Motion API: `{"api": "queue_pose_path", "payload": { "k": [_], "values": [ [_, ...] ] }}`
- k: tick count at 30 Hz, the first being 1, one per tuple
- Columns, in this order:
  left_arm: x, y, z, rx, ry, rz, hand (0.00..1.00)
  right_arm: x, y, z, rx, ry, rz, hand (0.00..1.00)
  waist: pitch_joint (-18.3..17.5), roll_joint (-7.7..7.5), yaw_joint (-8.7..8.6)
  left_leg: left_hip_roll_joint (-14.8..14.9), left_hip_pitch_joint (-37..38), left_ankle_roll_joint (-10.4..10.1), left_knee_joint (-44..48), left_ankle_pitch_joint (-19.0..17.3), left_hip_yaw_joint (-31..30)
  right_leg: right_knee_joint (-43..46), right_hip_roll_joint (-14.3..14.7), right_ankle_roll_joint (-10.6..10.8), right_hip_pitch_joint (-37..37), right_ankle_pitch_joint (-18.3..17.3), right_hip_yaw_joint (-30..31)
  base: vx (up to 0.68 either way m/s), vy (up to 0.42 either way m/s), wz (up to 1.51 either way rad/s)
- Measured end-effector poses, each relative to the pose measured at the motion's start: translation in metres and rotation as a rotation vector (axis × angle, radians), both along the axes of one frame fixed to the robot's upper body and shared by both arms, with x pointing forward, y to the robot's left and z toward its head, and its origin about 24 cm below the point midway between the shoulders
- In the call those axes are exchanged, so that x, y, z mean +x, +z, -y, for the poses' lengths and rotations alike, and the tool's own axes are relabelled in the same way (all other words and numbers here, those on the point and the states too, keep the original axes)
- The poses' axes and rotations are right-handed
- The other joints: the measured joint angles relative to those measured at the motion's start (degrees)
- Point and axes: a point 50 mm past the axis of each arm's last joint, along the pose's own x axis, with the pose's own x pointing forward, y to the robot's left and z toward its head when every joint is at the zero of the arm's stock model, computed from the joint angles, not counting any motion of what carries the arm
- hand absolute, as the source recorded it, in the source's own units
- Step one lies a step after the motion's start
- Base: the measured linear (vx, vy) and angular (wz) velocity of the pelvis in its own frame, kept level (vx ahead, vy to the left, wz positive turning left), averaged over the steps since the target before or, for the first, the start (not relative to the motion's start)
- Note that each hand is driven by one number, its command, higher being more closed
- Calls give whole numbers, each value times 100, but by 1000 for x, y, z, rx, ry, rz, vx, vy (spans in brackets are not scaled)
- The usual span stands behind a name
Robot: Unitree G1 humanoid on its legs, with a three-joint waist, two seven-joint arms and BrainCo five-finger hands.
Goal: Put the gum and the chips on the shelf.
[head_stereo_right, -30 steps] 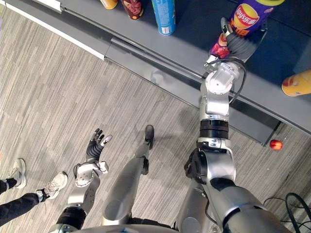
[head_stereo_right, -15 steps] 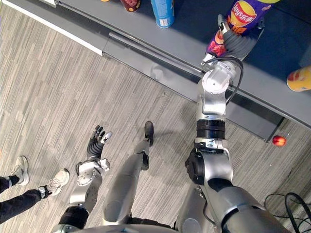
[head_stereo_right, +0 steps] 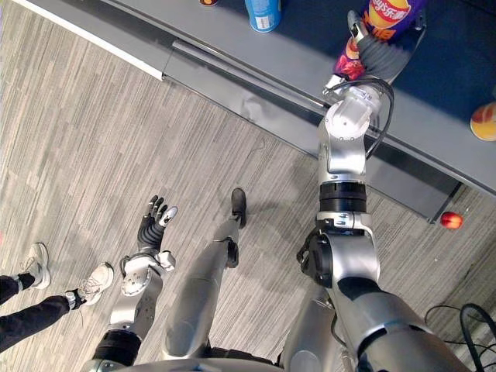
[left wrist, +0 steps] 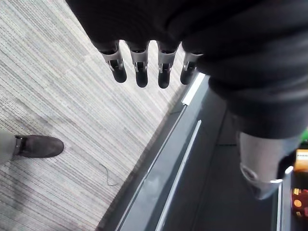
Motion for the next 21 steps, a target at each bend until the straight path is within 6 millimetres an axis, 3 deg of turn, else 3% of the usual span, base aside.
{"api": "queue_pose_path", "payload": {
  "k": [5, 17, 18, 21],
  "values": [
    [1, 3, 0, -1, -3, 16, 0, 2, 12, 0, -35, -9, 6, 100, 0, -1, -2, -21, -70, 39, -10, 61, 7, 71, -37, 0, -94, 0, 5, 6, -47, 2],
    [-4, -1, -1, -2, 3, -2, 0, 6, 14, -5, -75, -1, -5, 100, 1, -3, -20, -14, -83, 29, -19, 55, 134, 82, -75, 0, -162, 0, 30, -1, -34, -1],
    [-4, -1, -1, -2, 3, -2, 0, 6, 14, -6, -76, 0, -5, 0, 2, -4, -22, -14, -85, 29, -8, 55, 136, 82, -75, 0, -161, 0, 32, 5, -32, 0],
    [-4, -1, -1, -3, 3, -3, 0, 8, 11, -10, -94, 14, -21, 0, 7, -12, -28, 4, -101, 47, 74, 46, 145, 86, -64, 0, -153, 0, 45, 5, -41, -3]
  ]
}}
